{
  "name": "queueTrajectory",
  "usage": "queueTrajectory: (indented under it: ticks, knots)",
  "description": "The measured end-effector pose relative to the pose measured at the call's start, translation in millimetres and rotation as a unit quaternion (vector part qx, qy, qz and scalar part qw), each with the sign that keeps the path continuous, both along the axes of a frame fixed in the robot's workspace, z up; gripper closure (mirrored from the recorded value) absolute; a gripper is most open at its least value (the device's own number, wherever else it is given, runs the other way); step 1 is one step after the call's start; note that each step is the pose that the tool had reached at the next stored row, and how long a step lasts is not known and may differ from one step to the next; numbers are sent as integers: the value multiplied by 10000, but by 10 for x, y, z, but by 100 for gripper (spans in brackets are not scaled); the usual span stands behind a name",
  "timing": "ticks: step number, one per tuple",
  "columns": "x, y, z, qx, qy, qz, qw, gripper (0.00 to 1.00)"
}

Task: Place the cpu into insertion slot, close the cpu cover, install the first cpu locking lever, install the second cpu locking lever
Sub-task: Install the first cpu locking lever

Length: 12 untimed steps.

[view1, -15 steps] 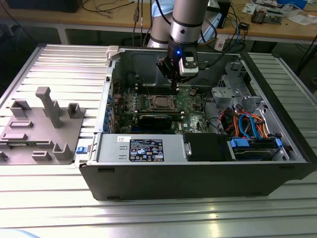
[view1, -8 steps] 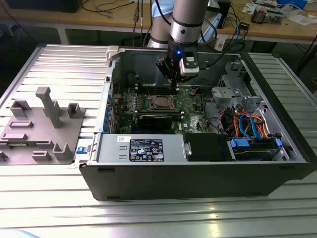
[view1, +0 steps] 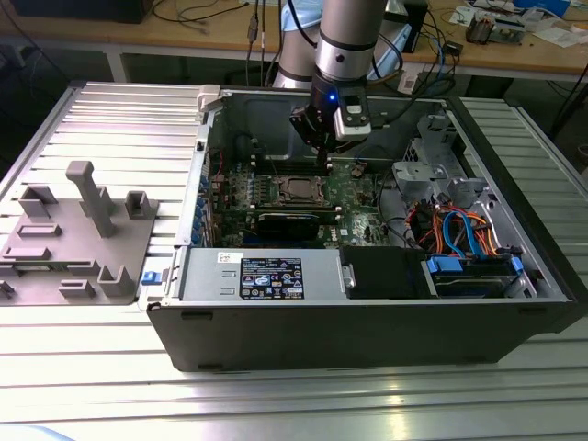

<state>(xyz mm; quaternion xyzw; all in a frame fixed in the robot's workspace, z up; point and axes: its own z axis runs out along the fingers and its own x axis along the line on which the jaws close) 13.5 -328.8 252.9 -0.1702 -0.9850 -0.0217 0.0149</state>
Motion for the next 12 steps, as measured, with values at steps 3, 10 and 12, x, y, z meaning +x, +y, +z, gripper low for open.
queueTrajectory:
  ticks: [3, 10, 12]
  knots:
    - [0, 0, 0, 0, 0, 48, 10000, 89]
    - [0, 0, 0, 0, 0, 142, 9999, 89]
    - [0, 0, 0, 0, 0, 173, 9999, 89]
